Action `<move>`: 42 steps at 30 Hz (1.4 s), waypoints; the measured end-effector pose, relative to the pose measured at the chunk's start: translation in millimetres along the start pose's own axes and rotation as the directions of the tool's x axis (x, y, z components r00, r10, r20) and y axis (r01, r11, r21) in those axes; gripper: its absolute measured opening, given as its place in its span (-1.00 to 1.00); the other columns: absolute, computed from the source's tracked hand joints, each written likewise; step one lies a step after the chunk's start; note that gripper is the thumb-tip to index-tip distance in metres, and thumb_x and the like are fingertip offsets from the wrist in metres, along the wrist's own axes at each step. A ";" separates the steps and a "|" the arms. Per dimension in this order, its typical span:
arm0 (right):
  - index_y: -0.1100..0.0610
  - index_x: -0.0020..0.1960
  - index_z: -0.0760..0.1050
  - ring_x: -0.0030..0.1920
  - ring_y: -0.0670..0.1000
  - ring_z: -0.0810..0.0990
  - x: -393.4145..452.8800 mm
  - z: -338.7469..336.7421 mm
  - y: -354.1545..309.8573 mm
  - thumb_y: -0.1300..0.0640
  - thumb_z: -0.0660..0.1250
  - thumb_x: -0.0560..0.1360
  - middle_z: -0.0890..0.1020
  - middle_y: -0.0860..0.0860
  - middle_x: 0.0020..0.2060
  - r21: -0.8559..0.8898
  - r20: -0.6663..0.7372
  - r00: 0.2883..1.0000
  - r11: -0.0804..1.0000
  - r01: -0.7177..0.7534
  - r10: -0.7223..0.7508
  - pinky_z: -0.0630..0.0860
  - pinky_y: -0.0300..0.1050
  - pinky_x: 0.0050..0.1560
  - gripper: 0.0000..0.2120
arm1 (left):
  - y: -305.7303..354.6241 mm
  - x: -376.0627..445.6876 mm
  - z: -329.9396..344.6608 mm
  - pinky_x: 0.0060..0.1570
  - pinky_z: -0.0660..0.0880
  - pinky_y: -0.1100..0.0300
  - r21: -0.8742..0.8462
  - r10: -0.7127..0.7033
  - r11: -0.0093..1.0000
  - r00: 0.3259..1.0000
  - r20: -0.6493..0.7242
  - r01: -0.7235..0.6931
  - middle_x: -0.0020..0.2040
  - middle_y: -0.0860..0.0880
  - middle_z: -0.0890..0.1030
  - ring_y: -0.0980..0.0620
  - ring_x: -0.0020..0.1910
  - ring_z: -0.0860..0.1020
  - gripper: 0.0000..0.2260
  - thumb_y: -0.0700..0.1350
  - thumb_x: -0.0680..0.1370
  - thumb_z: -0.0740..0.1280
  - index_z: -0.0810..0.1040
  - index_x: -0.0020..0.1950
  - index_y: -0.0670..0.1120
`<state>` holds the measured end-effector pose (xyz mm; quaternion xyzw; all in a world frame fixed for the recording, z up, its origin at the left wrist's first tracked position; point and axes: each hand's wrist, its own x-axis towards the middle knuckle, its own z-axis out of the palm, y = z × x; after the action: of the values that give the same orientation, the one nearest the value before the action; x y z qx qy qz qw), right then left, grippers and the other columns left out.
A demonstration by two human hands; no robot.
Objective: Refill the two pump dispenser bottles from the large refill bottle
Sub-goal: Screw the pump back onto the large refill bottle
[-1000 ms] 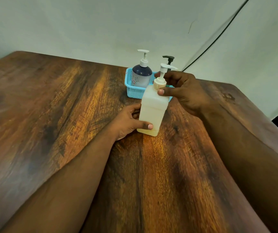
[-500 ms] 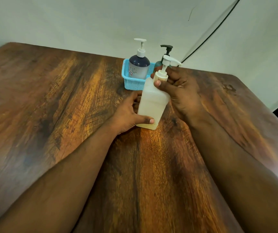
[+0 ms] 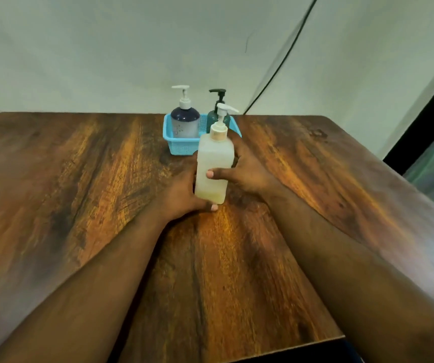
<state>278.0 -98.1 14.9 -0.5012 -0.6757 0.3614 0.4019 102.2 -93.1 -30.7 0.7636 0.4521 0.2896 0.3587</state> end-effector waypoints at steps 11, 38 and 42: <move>-0.04 0.20 0.36 0.04 -0.15 0.54 -12.0 -134.5 32.4 -0.02 0.60 0.26 0.54 -0.16 0.02 -0.086 -0.520 0.851 0.987 -0.135 0.071 0.45 -0.32 0.03 -0.37 | 82.5 105.7 64.0 0.37 0.36 -0.03 0.572 -0.130 0.818 0.945 0.299 -0.069 0.50 -0.05 0.36 -0.13 0.45 0.37 -0.15 0.08 0.34 0.59 0.25 0.53 0.07; 0.04 0.26 0.20 -0.07 0.05 0.46 185.1 -347.9 199.9 0.02 0.56 0.27 0.44 0.06 0.10 -0.210 -0.771 0.637 0.934 -0.289 0.024 0.48 -0.01 -0.07 -0.28 | 105.0 420.3 186.2 0.46 0.27 -0.02 0.781 -0.337 0.616 0.862 0.379 -0.103 0.52 -0.09 0.36 -0.15 0.47 0.35 -0.12 0.36 0.35 0.44 0.30 0.52 -0.07; 0.04 0.29 0.18 -0.02 0.11 0.50 197.2 -348.9 215.1 0.00 0.54 0.29 0.42 0.07 0.12 -0.211 -0.785 0.618 0.916 -0.342 0.050 0.46 -0.01 -0.07 -0.27 | 120.9 426.0 194.6 0.42 0.26 0.10 0.816 -0.398 0.567 0.829 0.393 -0.114 0.49 -0.09 0.39 -0.12 0.44 0.38 -0.30 0.30 0.49 0.33 0.36 0.50 -0.09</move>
<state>642.7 173.5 3.8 -0.7397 -0.4333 0.0350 0.5137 490.2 193.5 5.7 0.8483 0.4762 -0.2075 0.1026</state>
